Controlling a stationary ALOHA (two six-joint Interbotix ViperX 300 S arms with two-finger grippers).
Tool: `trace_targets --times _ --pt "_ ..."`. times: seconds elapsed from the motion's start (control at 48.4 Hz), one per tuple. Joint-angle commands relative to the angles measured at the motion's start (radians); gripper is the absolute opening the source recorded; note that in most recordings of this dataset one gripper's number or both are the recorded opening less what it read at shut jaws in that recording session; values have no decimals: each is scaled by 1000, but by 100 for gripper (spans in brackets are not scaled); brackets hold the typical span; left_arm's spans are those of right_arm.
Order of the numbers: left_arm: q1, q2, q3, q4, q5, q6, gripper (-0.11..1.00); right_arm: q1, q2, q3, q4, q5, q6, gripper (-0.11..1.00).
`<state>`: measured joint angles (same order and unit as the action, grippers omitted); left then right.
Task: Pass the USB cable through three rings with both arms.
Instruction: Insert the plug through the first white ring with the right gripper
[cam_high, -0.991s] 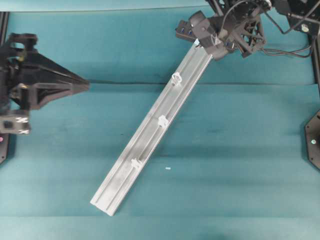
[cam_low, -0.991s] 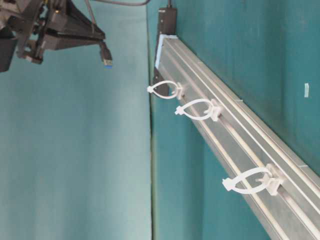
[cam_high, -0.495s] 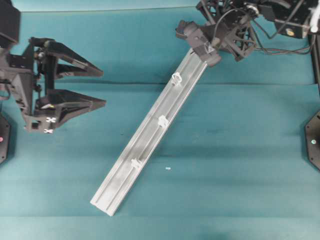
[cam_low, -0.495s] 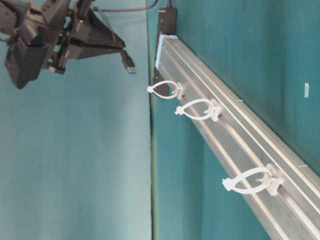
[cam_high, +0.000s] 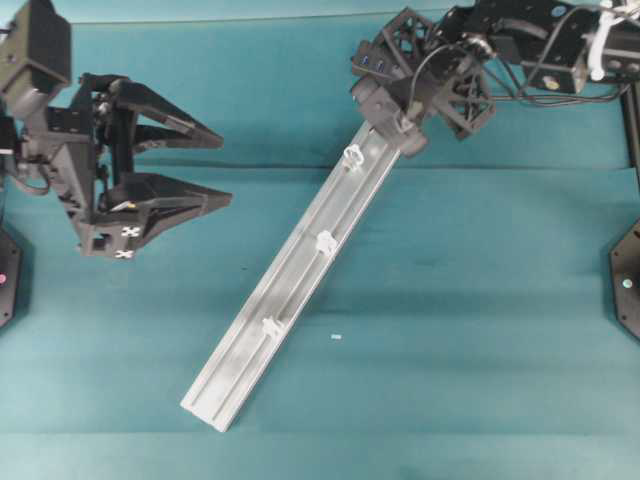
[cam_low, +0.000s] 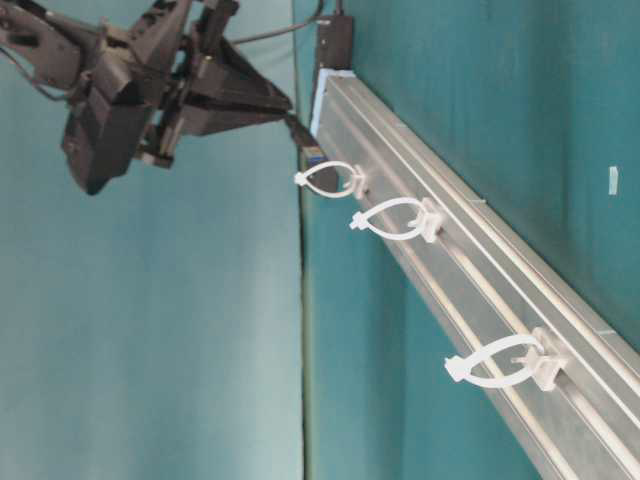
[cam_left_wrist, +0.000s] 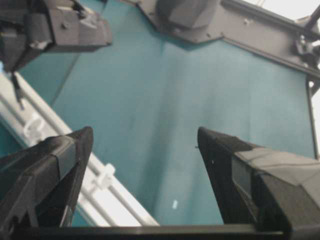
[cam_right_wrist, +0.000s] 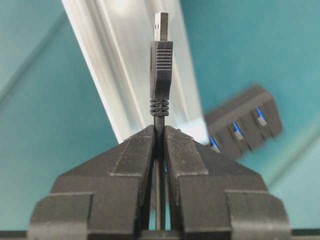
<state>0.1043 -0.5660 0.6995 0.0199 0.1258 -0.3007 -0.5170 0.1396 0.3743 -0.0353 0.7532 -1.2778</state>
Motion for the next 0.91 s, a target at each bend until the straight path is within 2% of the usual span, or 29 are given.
trace_targets --times 0.0,0.434,0.702,0.888 --pt "6 -6 -12 3 -14 0 91 21 8 0 5 -12 -9 10" --pt "9 -3 -11 2 -14 2 91 61 25 9 9 -84 -8 10" --pt "9 -3 -6 2 -14 2 91 83 25 12 51 -84 -8 10" --pt "9 3 11 3 -14 0 91 101 25 12 92 -129 -6 10"
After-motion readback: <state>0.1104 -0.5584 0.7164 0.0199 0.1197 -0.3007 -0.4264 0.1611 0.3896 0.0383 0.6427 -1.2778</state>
